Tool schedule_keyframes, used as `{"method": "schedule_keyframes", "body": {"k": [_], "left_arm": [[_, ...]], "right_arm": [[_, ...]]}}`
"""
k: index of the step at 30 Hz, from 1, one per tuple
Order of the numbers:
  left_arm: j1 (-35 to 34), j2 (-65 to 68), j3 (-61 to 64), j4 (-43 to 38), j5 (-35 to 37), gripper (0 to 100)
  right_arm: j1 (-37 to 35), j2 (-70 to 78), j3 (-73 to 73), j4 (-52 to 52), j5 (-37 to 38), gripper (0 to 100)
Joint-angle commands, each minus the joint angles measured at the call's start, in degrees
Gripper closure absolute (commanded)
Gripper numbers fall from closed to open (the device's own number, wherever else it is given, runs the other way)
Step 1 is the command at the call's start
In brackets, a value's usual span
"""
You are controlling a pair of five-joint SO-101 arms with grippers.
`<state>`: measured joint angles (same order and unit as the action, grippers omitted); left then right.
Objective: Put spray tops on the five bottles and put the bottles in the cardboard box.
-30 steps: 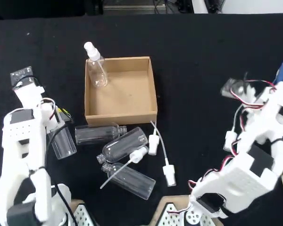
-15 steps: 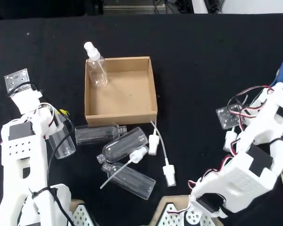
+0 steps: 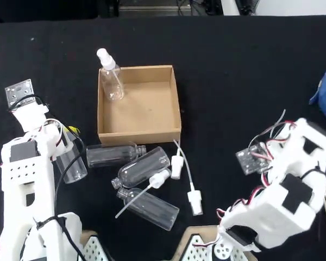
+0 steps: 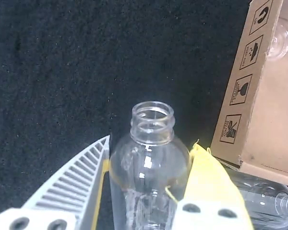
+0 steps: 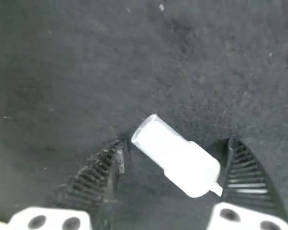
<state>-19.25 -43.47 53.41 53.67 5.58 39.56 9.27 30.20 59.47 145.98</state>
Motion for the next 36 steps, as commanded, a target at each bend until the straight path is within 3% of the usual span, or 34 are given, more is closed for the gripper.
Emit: {"method": "schedule_keyframes", "body": {"k": [1, 4, 8, 11, 15, 21, 23, 25, 30, 33, 36], "left_arm": [[0.5, -2.0, -0.6, -1.1, 0.4, 97], [0.5, -2.0, -0.5, -1.1, 0.4, 97], [0.5, -2.0, -0.5, -1.1, 0.4, 97], [0.5, -2.0, -0.5, -1.1, 0.4, 97], [0.5, -2.0, -0.5, -0.9, 0.4, 97], [0.5, -2.0, -0.5, -0.6, 0.4, 97], [0.5, -2.0, -0.5, -0.6, 0.4, 97], [0.5, -2.0, -0.4, -0.5, 0.4, 97], [0.5, -2.1, 0.4, -0.9, 0.4, 97], [0.4, -2.1, 0.4, -0.9, 0.4, 97], [0.2, -2.1, 0.4, -0.9, 0.4, 97]], "right_arm": [[-0.4, -3.2, 1.5, -5.1, -0.4, 71.6], [-1.4, -3.0, 1.4, -5.4, -4.8, 75.5], [-3.0, -3.6, 2.0, -4.1, -9.8, 91.3], [-5.6, -4.4, 1.7, -1.9, -19.8, 98.8], [-9.7, -7.9, 2.0, -2.2, -44.4, 98.8], [-11.0, -10.4, 1.8, -5.5, -93.5, 98.6], [-10.0, -10.4, 2.2, -9.5, -102.3, 98.1], [-9.4, -10.4, 2.4, -10.4, -105.1, 92.2], [-9.6, -10.4, 4.3, -7.6, -100.7, 71.3], [-9.6, -10.4, 4.4, -7.3, -96.4, 72.0], [-9.6, -10.4, 3.5, -7.8, -87.0, 72.7]]}}
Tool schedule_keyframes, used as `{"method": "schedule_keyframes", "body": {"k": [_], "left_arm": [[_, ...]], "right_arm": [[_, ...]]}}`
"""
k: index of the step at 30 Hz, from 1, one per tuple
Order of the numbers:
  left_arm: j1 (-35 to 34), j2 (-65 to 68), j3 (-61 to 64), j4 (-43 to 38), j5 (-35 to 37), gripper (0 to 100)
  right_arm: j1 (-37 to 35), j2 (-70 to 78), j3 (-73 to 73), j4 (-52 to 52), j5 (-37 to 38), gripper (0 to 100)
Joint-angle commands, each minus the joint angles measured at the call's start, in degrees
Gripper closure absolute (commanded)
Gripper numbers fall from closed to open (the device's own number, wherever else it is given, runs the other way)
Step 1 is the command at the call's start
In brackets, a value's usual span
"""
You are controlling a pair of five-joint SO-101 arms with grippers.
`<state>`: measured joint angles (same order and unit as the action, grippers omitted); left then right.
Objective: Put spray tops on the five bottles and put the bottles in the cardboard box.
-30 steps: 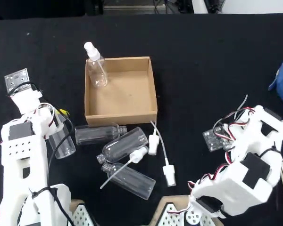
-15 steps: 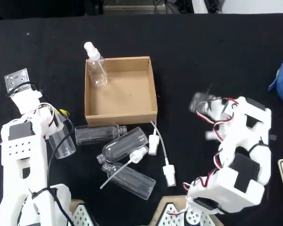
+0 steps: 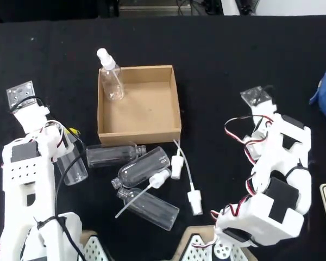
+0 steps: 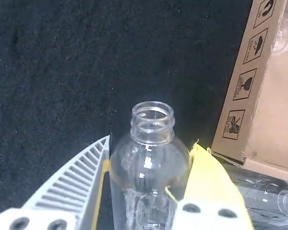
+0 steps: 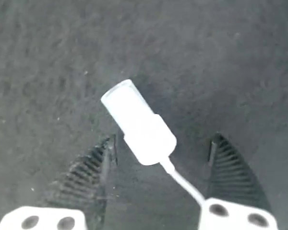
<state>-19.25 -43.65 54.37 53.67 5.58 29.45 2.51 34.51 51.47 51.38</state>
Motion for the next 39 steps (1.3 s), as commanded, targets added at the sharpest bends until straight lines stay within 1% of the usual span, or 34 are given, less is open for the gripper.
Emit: {"method": "schedule_keyframes", "body": {"k": [1, 4, 8, 9, 12, 13, 15, 17, 19, 23, 27, 30, 35, 39], "left_arm": [[0.2, -1.9, -0.6, -0.9, 0.4, 97], [0.2, -1.9, -0.6, -0.9, 0.4, 97], [0.1, -1.9, -0.6, -0.9, 0.4, 97], [0.1, -1.9, -0.6, -0.9, 0.4, 97], [0.1, -1.9, -0.6, -0.9, 0.4, 97], [0.3, -1.9, -0.6, -0.9, 0.4, 97], [0.6, -2.0, -0.6, -0.9, 0.4, 97], [1.4, -2.5, -0.6, -1.0, 0.4, 97], [2.4, -2.5, -1.0, -1.1, -0.4, 97], [4.8, -2.5, -2.9, -3.2, -3.8, 97], [5.8, -2.5, -4.3, -6.0, -3.8, 97], [5.8, -2.5, -4.7, -5.5, -3.9, 97], [5.4, -5.4, -3.1, -5.5, -3.6, 97], [5.8, -12.8, -0.7, -5.7, -3.6, 97]], "right_arm": [[0.5, -3.6, -1.0, 0.4, 11.2, 72.8], [-0.3, -3.6, -0.7, 0.5, 20.1, 74.0], [-0.8, -1.8, 0.9, 0.2, 27.7, 79.3], [-0.8, -0.8, 1.0, 0.2, 28.7, 82.8], [-0.4, 1.9, 0.7, 0.1, 29.4, 99.7], [-0.2, 2.0, 0.0, 0.5, 29.2, 97.2], [0.7, 0.2, -1.9, 0.6, 28.6, 99.0], [0.8, -3.6, -4.3, 2.4, 24.4, 98.9], [-0.6, -8.2, -6.7, 6.6, 18.2, 98.8], [-5.8, -16.1, -10.7, 14.1, 2.5, 98.8], [-10.2, -22.2, -15.1, 15.2, -13.2, 98.8], [-13.0, -25.9, -17.5, 16.0, -23.2, 98.8], [-19.3, -30.8, -21.7, 20.5, -33.8, 98.8], [-23.9, -34.3, -25.1, 21.1, -41.2, 98.8]]}}
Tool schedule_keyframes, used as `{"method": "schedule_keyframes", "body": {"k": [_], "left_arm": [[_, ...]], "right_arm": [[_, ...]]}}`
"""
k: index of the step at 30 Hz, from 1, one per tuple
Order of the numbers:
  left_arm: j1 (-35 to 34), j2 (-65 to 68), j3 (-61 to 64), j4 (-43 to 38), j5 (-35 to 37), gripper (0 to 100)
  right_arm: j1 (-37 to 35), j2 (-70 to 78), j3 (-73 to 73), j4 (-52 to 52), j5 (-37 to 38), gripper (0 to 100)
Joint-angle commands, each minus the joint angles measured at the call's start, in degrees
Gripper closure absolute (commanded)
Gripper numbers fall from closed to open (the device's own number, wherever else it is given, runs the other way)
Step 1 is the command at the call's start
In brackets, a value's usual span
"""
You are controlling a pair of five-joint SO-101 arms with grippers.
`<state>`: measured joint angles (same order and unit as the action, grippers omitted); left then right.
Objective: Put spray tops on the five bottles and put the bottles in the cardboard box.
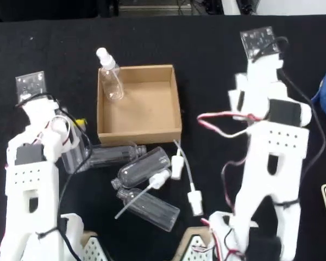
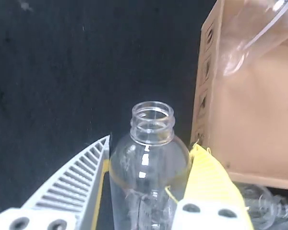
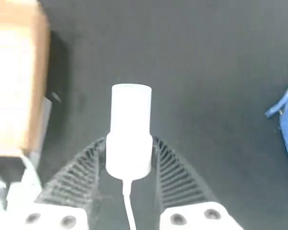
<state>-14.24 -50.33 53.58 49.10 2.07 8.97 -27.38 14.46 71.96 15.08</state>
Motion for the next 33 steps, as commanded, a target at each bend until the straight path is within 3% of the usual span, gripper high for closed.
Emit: {"method": "schedule_keyframes", "body": {"k": [1, 7, 14, 18, 23, 26, 29, 33], "left_arm": [[0.8, -8.4, 0.6, -1.3, -0.1, 97], [0.9, -19.2, 0.6, -2.5, -0.1, 97], [1.7, -26.8, 2.9, -4.0, 0.0, 97], [7.9, -30.3, 8.0, -10.4, -0.3, 97], [17.5, -35.2, 18.9, -24.9, -0.4, 97], [20.5, -39.2, 25.3, -32.4, -0.5, 97], [21.6, -44.8, 30.0, -35.4, -0.4, 97], [24.0, -53.3, 35.5, -36.3, -0.4, 97]], "right_arm": [[-4.4, -5.3, -5.7, 0.5, -6.7, 98.8], [-10.8, -11.6, -10.5, 0.4, -15.6, 98.8], [-20.5, -17.5, -16.7, 0.2, -17.0, 98.7], [-26.5, -18.6, -19.4, -4.7, -17.0, 98.7], [-31.3, -18.6, -19.4, -11.2, -17.5, 98.7], [-32.4, -18.6, -19.8, -13.5, -22.9, 98.7], [-32.4, -18.2, -18.9, -18.6, -28.9, 98.7], [-36.5, -18.5, -13.8, -26.3, -29.7, 98.7]]}}
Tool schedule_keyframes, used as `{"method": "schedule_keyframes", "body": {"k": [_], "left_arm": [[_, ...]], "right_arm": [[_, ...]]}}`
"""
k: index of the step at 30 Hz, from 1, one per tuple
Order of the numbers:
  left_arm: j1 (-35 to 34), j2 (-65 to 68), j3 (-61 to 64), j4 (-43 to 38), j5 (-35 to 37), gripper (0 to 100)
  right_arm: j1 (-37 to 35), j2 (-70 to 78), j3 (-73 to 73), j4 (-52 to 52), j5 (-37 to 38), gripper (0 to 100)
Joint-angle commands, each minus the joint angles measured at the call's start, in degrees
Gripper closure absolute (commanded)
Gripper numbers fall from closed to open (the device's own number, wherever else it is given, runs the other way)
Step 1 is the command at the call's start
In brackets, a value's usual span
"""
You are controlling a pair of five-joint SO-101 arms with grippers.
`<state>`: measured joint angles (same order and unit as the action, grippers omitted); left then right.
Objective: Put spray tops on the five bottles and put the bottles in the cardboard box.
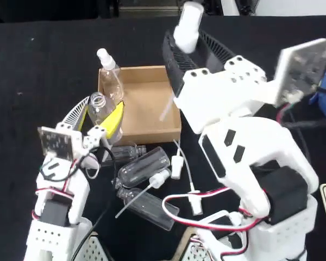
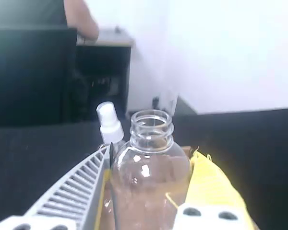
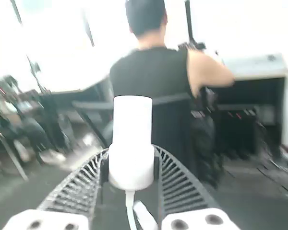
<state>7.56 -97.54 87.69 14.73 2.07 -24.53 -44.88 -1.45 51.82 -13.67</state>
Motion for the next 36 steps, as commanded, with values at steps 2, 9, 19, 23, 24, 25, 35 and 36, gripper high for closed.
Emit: {"method": "schedule_keyframes", "body": {"k": [2, 9, 19, 23, 24, 25, 35, 36], "left_arm": [[4.9, -7.8, 3.5, -1.9, -0.4, 97], [10.5, -6.9, 6.5, -1.8, -0.5, 97], [10.1, -6.9, 3.5, -1.7, -0.5, 97], [10.1, -6.9, 3.8, -1.6, -0.1, 97], [10.2, -6.9, 4.2, -1.6, -0.1, 97], [10.2, -7.0, 4.4, -1.7, -0.1, 97], [10.6, -7.0, 6.3, -1.9, -0.4, 97], [10.6, -7.0, 6.2, -1.9, -0.4, 97]], "right_arm": [[-5.0, -1.0, 4.4, -10.0, -1.0, 98.7], [-12.2, -1.0, 12.3, -17.9, 3.1, 98.7], [-14.2, -5.4, 16.0, -17.8, 10.1, 98.8], [-13.9, -7.8, 21.1, -20.8, 10.3, 98.8], [-13.9, -8.2, 21.9, -21.9, 10.4, 98.8], [-13.9, -8.6, 23.0, -22.8, 10.3, 98.8], [-14.1, -8.6, 28.4, -28.0, 10.7, 98.8], [-14.1, -8.6, 28.5, -29.2, 10.7, 98.8]]}}
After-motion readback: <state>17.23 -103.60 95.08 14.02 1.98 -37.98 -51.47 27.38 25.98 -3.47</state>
